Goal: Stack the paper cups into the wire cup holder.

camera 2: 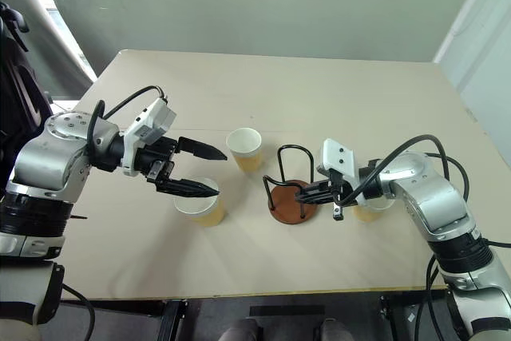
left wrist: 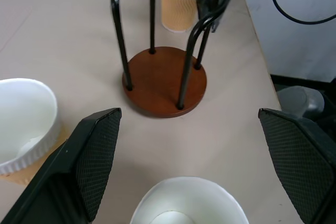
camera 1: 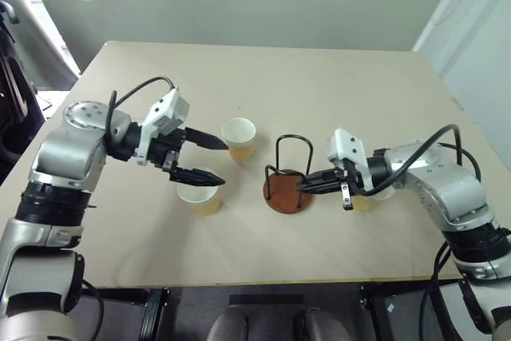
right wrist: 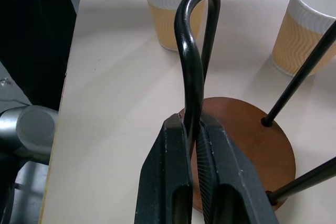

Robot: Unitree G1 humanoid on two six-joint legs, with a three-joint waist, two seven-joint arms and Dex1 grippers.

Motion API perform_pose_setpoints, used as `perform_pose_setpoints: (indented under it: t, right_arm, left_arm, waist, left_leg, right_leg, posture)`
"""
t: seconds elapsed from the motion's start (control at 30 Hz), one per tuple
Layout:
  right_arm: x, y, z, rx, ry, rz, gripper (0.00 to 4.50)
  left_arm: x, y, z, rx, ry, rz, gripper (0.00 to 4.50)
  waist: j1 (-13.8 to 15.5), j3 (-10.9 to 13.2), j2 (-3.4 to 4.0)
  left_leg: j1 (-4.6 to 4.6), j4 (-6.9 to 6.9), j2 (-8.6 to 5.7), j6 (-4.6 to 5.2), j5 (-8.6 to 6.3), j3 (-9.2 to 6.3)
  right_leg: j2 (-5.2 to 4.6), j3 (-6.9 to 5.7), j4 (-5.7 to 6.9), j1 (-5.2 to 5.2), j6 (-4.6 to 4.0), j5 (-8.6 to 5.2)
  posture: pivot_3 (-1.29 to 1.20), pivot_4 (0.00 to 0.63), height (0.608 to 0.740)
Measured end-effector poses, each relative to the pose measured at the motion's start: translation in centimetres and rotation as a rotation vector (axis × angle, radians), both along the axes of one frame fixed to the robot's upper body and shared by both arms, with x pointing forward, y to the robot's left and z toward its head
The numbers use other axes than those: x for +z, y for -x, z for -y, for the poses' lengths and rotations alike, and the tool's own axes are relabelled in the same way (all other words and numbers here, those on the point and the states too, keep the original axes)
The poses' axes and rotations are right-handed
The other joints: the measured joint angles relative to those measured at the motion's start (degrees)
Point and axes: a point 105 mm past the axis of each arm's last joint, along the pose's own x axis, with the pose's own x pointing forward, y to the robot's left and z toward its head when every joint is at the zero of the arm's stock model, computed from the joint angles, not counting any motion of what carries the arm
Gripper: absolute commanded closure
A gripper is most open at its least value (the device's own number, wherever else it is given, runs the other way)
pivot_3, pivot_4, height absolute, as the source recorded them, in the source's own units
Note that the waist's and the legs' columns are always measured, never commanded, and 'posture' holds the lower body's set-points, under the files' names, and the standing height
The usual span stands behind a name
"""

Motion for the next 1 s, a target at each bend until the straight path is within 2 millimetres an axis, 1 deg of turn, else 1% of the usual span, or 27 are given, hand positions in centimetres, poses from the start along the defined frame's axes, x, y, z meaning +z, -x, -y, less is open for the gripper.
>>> perform_pose_setpoints:
  t: [0.3, 0.4, 0.57, 0.8, 1.0]
  right_arm:
    - [-0.7, -1.6, 0.1, -0.013, 0.017, 0.034, 4.41]
    - [-1.1, -1.9, 0.0, -0.008, 0.029, 0.046, 3.78]
    - [-1.2, -2.4, 0.2, -0.011, 0.036, 0.068, 2.08]
    - [-1.1, -2.9, 0.0, -0.016, 0.031, 0.089, 2.08]
    - [-0.5, -3.3, -0.2, -0.019, 0.023, 0.126, 2.08]
  left_arm:
    - [0.0, 0.1, 0.1, -0.005, 0.005, -0.005, 0.0]
    - [0.0, 0.1, 0.1, -0.004, 0.005, -0.004, 0.0]
    - [0.0, 0.0, 0.1, -0.004, 0.003, -0.001, 0.0]
    - [0.0, 0.0, 0.1, -0.004, 0.001, 0.003, 0.0]
    - [-0.1, -0.1, 0.2, -0.005, 0.001, 0.005, 0.0]
  waist:
    - [-0.1, 0.0, 0.0]
    - [-0.1, 0.0, 0.0]
    - [-0.1, 0.0, 0.0]
    - [-0.1, 0.0, 0.0]
    - [-0.1, 0.0, 0.0]
  left_leg:
    - [0.0, -0.01, 0.0, 0.0, 0.0, -0.03]
    - [-0.01, 0.0, 0.0, 0.0, 0.0, -0.02]
    - [-0.01, 0.0, 0.0, 0.0, 0.0, -0.03]
    - [-0.01, 0.0, 0.0, 0.0, 0.0, -0.02]
    - [-0.01, 0.0, -0.01, 0.0, 0.0, -0.03]
  right_leg:
    - [0.0, -0.02, 0.02, -0.01, 0.0, 0.0]
    - [0.0, -0.02, 0.03, -0.01, 0.0, 0.0]
    - [0.0, -0.03, 0.05, 0.0, 0.0, 0.0]
    - [0.0, -0.03, 0.06, 0.0, 0.0, 0.0]
    - [-0.01, -0.03, 0.07, 0.0, 0.0, 0.0]
  posture:
    - [0.0, 0.15, 0.74]
    - [0.0, 0.15, 0.74]
    - [0.0, 0.15, 0.74]
    - [0.0, 0.15, 0.74]
    - [0.0, 0.15, 0.74]
